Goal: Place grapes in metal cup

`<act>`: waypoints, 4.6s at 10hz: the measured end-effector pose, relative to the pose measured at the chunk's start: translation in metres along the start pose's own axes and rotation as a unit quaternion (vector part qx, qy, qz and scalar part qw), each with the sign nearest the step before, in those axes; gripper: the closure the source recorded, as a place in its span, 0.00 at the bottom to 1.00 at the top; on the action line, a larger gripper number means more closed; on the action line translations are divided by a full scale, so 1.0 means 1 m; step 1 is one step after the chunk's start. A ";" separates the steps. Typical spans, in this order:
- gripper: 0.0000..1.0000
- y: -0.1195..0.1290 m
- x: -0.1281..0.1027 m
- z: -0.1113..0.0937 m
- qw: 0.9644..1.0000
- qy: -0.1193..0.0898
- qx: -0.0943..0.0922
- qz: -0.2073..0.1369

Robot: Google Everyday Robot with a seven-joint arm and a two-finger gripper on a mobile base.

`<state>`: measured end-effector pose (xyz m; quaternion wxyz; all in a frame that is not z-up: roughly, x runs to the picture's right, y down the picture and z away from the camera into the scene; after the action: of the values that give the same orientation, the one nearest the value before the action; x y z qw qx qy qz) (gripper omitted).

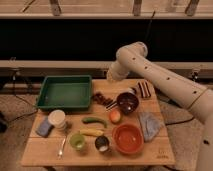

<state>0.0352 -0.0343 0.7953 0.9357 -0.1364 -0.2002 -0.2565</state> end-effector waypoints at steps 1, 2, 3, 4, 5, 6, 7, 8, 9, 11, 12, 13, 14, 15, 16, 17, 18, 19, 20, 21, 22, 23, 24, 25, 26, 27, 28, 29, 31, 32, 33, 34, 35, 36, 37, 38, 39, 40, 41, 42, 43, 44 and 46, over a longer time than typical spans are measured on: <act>0.80 0.001 0.001 0.009 1.000 0.002 -0.010 0.003; 0.73 0.003 0.003 0.019 1.000 0.004 -0.019 0.006; 0.60 0.004 0.006 0.040 0.999 0.007 -0.036 0.012; 0.50 0.006 0.006 0.057 0.999 0.010 -0.050 0.014; 0.42 0.007 0.006 0.071 0.998 0.012 -0.064 0.015; 0.30 0.009 0.003 0.091 0.996 0.014 -0.085 0.016; 0.22 0.010 0.000 0.104 0.995 0.015 -0.101 0.017; 0.20 0.012 0.001 0.112 0.993 0.018 -0.114 0.019; 0.20 0.016 0.002 0.119 0.991 0.020 -0.130 0.023; 0.20 0.023 0.003 0.133 0.986 0.026 -0.164 0.029; 0.20 0.028 0.006 0.138 0.983 0.030 -0.177 0.031; 0.20 0.035 0.009 0.141 0.981 0.032 -0.188 0.037; 0.20 0.040 0.011 0.143 0.980 0.031 -0.194 0.041; 0.20 0.045 0.011 0.146 0.979 0.030 -0.198 0.046; 0.20 0.051 0.013 0.151 0.978 0.029 -0.202 0.053; 0.20 0.055 0.014 0.156 0.977 0.026 -0.204 0.060; 0.20 0.057 0.016 0.161 0.976 0.023 -0.206 0.069; 0.20 0.058 0.017 0.166 0.974 0.020 -0.211 0.075; 0.20 0.054 0.017 0.170 0.973 0.017 -0.214 0.080; 0.20 0.051 0.018 0.172 0.973 0.014 -0.216 0.082; 0.20 0.046 0.018 0.173 0.972 0.011 -0.219 0.085; 0.20 0.039 0.017 0.174 0.971 0.006 -0.221 0.088; 0.20 0.035 0.017 0.173 0.971 0.003 -0.222 0.090; 0.20 0.031 0.015 0.174 0.970 0.000 -0.225 0.092; 0.20 0.030 0.014 0.175 0.969 -0.004 -0.227 0.096; 0.20 0.032 0.013 0.178 0.967 -0.007 -0.231 0.103; 0.20 0.033 0.013 0.180 0.966 -0.010 -0.233 0.109; 0.25 0.035 0.012 0.182 0.965 -0.012 -0.234 0.115; 0.47 0.039 0.010 0.186 0.963 -0.015 -0.238 0.123; 0.56 0.041 0.010 0.186 0.963 -0.016 -0.239 0.126; 0.67 0.044 0.011 0.185 0.962 -0.018 -0.241 0.129; 0.76 0.043 0.011 0.183 0.962 -0.019 -0.238 0.130; 0.84 0.043 0.012 0.180 0.963 -0.020 -0.234 0.132; 0.94 0.042 0.015 0.176 0.964 -0.021 -0.228 0.134; 1.00 0.043 0.017 0.172 0.965 -0.022 -0.224 0.137; 1.00 0.043 0.022 0.165 0.966 -0.022 -0.217 0.141; 1.00 0.043 0.025 0.156 0.967 -0.023 -0.211 0.144; 1.00 0.041 0.028 0.146 0.968 -0.024 -0.203 0.146; 1.00 0.038 0.029 0.135 0.970 -0.026 -0.193 0.147; 1.00 0.033 0.030 0.123 0.971 -0.028 -0.184 0.148; 1.00 0.029 0.032 0.112 0.973 -0.032 -0.175 0.149; 1.00 0.025 0.033 0.101 0.974 -0.037 -0.166 0.150; 1.00 0.015 0.031 0.081 0.977 -0.048 -0.149 0.147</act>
<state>0.0436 -0.0060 0.8782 0.9217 -0.3141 -0.1820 -0.1367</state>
